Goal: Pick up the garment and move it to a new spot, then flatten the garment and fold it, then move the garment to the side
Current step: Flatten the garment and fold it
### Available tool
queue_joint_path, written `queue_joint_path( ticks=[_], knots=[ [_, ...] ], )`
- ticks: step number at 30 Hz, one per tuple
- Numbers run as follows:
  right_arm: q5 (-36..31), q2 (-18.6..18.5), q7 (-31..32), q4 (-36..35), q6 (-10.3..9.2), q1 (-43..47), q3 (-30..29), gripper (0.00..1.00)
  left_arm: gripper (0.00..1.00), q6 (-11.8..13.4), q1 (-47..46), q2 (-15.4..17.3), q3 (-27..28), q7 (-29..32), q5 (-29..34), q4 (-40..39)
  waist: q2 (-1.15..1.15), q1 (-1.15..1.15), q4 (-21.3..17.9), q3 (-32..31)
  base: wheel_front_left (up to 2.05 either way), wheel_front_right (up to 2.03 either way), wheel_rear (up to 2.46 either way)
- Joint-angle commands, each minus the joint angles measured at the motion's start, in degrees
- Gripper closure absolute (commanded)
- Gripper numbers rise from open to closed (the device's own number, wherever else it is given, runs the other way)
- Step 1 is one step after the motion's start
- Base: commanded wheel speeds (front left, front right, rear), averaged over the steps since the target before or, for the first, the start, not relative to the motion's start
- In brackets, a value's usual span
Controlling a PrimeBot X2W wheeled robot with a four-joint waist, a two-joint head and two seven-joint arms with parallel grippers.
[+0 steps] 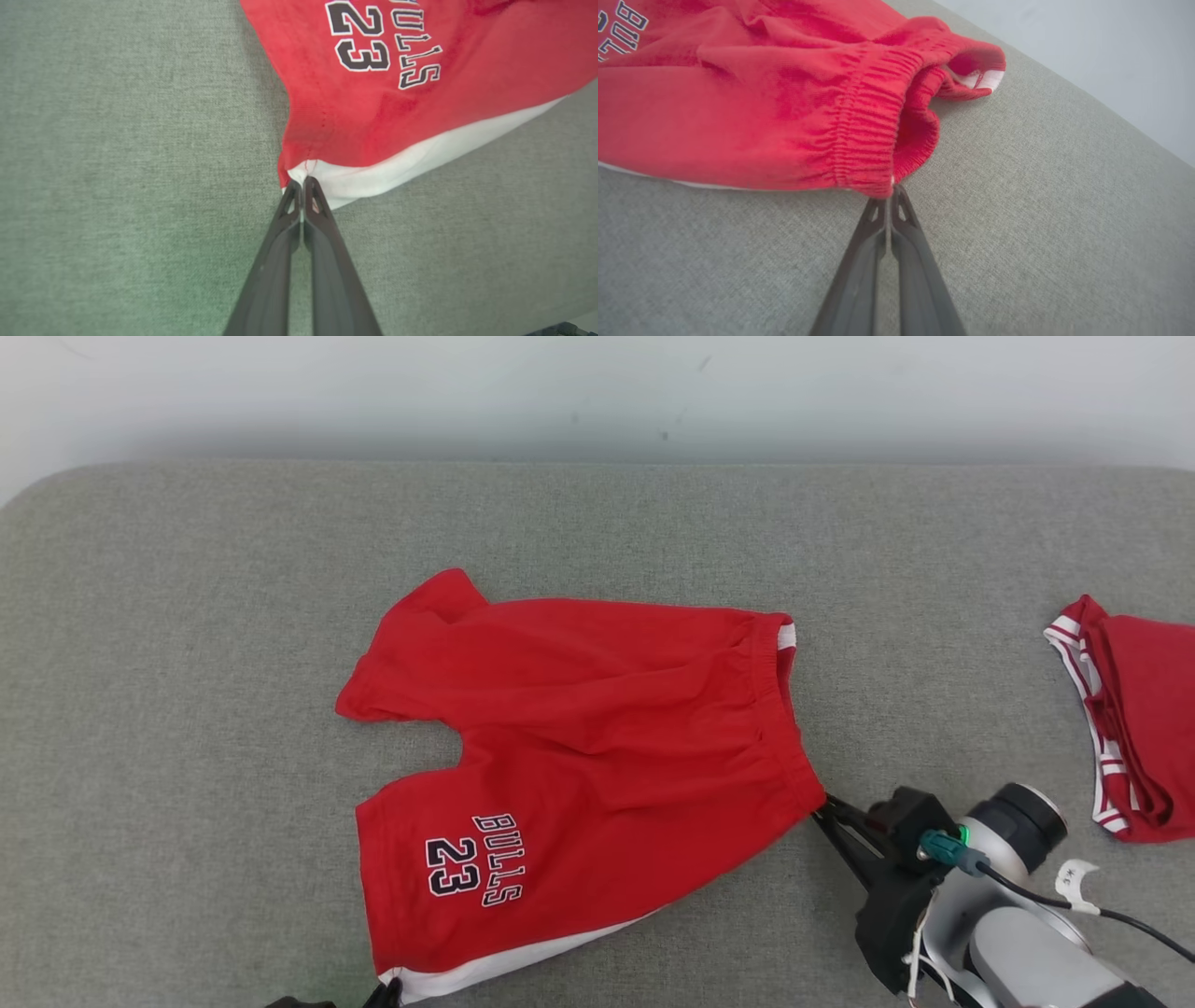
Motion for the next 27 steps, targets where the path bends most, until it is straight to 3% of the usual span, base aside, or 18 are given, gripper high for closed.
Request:
queue_joint_path(
  ticks=[1,9,13,19,27],
  knots=[
    [0.5,-0.5,0.2,-0.4,-0.11,0.8,-0.1,1.0,1.0,0.0,0.5,0.3,0.1,0.1,-0.2,-0.1,0.0,0.0,-0.1,-0.1,0.0,0.0,0.0],
    [4.1,-2.2,0.6,-9.3,-0.11,5.4,-3.6,1.0,1.0,-1.0,0.9,-0.9,2.2,-2.0,-3.8,-3.2,0.0,0.0,-0.2,-0.7,0.0,0.0,0.0],
    [9.7,-5.3,2.1,-18.3,-0.11,8.1,-6.4,1.0,1.0,-2.5,0.7,-1.6,7.1,-5.4,-9.2,-11.0,0.0,0.0,-0.6,-1.3,0.0,0.0,0.0],
    [14.5,-8.5,4.7,-28.8,-0.11,10.4,-11.9,1.0,1.0,-2.0,0.2,-1.2,12.3,-7.6,-12.9,-24.0,0.0,0.0,-1.9,-1.9,0.0,0.0,0.0],
    [16.3,-7.4,6.1,-37.6,-0.11,14.0,-21.1,1.0,1.0,-0.8,0.4,-2.2,12.0,-6.2,-14.2,-33.9,0.0,0.0,-2.8,-2.3,0.0,0.0,0.0]
  ],
)
